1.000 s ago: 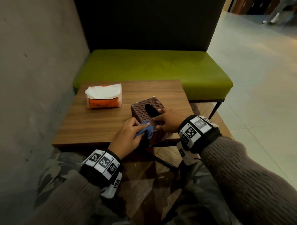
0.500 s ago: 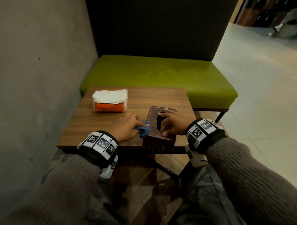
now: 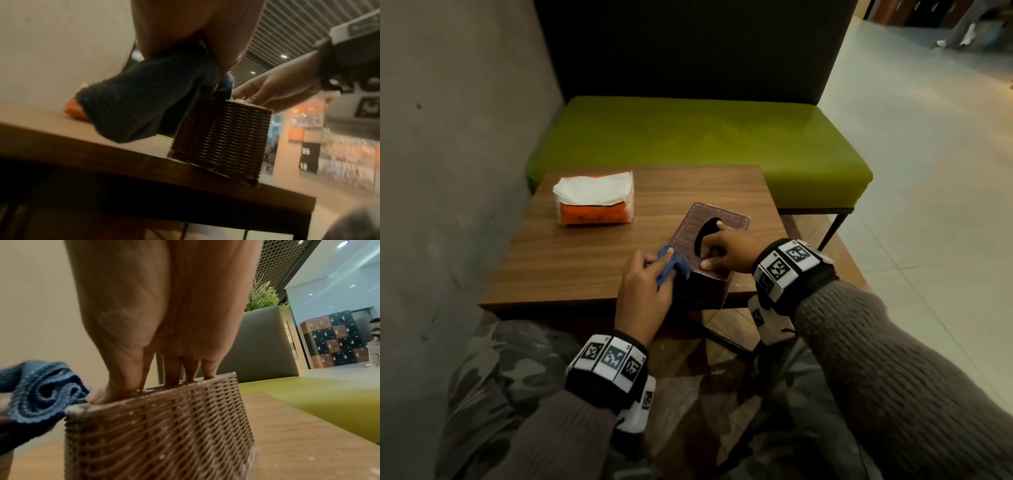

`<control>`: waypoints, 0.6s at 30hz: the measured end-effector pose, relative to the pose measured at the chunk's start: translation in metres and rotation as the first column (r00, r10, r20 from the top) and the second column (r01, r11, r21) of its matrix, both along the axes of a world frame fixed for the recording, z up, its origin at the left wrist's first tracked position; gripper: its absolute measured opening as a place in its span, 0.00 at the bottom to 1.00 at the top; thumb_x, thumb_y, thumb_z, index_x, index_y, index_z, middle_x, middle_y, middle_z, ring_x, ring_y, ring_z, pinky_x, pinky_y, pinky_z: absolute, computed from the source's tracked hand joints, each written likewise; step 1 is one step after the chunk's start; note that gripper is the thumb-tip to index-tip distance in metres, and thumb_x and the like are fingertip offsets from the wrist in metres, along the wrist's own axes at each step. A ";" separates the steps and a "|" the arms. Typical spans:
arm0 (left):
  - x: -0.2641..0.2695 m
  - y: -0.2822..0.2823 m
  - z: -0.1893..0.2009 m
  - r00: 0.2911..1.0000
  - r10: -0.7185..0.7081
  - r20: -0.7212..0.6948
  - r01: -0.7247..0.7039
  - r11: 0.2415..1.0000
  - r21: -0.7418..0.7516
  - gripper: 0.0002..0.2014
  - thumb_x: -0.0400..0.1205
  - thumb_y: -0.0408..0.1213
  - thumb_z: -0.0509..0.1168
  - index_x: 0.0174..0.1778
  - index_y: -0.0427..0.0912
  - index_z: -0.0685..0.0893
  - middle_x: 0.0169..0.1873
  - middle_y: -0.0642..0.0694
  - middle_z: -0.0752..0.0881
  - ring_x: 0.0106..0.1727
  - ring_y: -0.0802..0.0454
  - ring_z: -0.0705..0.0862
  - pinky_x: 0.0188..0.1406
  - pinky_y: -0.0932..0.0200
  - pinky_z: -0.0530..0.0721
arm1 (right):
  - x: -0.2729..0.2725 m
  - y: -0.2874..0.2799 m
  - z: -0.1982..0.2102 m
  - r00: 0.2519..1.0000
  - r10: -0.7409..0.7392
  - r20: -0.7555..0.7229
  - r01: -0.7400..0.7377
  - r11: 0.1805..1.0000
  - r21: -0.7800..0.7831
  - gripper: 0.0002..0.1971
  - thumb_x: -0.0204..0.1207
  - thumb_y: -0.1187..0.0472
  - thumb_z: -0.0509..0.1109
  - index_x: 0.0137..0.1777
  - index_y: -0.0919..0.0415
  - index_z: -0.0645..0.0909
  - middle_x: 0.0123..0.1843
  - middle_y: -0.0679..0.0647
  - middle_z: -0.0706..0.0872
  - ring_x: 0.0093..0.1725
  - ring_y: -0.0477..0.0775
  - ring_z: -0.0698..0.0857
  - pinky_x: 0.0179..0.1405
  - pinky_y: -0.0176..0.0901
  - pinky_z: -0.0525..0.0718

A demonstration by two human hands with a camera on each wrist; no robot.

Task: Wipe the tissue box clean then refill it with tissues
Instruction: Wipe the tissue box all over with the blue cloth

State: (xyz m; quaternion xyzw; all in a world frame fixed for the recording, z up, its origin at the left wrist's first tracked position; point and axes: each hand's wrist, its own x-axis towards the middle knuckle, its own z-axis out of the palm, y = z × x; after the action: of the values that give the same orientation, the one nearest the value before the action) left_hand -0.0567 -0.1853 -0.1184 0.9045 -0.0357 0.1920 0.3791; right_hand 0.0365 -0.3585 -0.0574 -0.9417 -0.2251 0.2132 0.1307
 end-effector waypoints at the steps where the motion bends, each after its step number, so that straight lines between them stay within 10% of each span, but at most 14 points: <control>1: -0.001 -0.003 0.000 1.000 -0.006 0.002 0.006 1.000 -0.005 0.21 0.77 0.29 0.68 0.67 0.42 0.81 0.47 0.42 0.76 0.49 0.46 0.78 0.44 0.53 0.82 | -0.001 0.001 -0.001 1.000 -0.005 0.015 0.005 1.000 0.017 0.17 0.77 0.53 0.71 0.63 0.58 0.79 0.75 0.63 0.74 0.83 0.59 0.58 0.71 0.52 0.65; 6: -0.009 -0.006 0.001 0.988 -0.151 -0.005 0.150 0.977 0.150 0.23 0.77 0.31 0.68 0.69 0.45 0.79 0.48 0.44 0.75 0.49 0.49 0.75 0.38 0.57 0.79 | -0.001 -0.003 -0.007 0.996 -0.069 0.052 0.063 0.992 0.107 0.44 0.73 0.48 0.75 0.84 0.46 0.52 0.86 0.60 0.47 0.84 0.66 0.50 0.80 0.67 0.53; 13: -0.007 -0.011 0.003 0.992 -0.116 -0.047 0.122 0.983 0.136 0.21 0.79 0.34 0.67 0.69 0.47 0.79 0.50 0.49 0.72 0.50 0.53 0.75 0.41 0.64 0.74 | 0.007 0.013 0.003 1.000 0.010 0.027 -0.003 0.973 -0.232 0.35 0.77 0.36 0.62 0.81 0.34 0.51 0.87 0.58 0.44 0.83 0.71 0.48 0.79 0.71 0.51; 18: 0.009 0.014 0.000 0.998 -0.024 -0.057 0.027 0.998 0.058 0.18 0.78 0.30 0.67 0.65 0.43 0.82 0.48 0.44 0.75 0.48 0.46 0.79 0.43 0.52 0.80 | 0.004 0.011 0.012 0.999 0.050 0.013 -0.044 0.958 -0.285 0.33 0.81 0.39 0.58 0.82 0.35 0.47 0.87 0.57 0.42 0.84 0.70 0.48 0.80 0.62 0.51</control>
State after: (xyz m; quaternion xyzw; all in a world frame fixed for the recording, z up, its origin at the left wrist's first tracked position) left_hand -0.0474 -0.1709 -0.1182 0.9198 -0.0422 0.1607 0.3554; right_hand 0.0404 -0.3474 -0.0457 -0.9472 -0.2159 0.2367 -0.0135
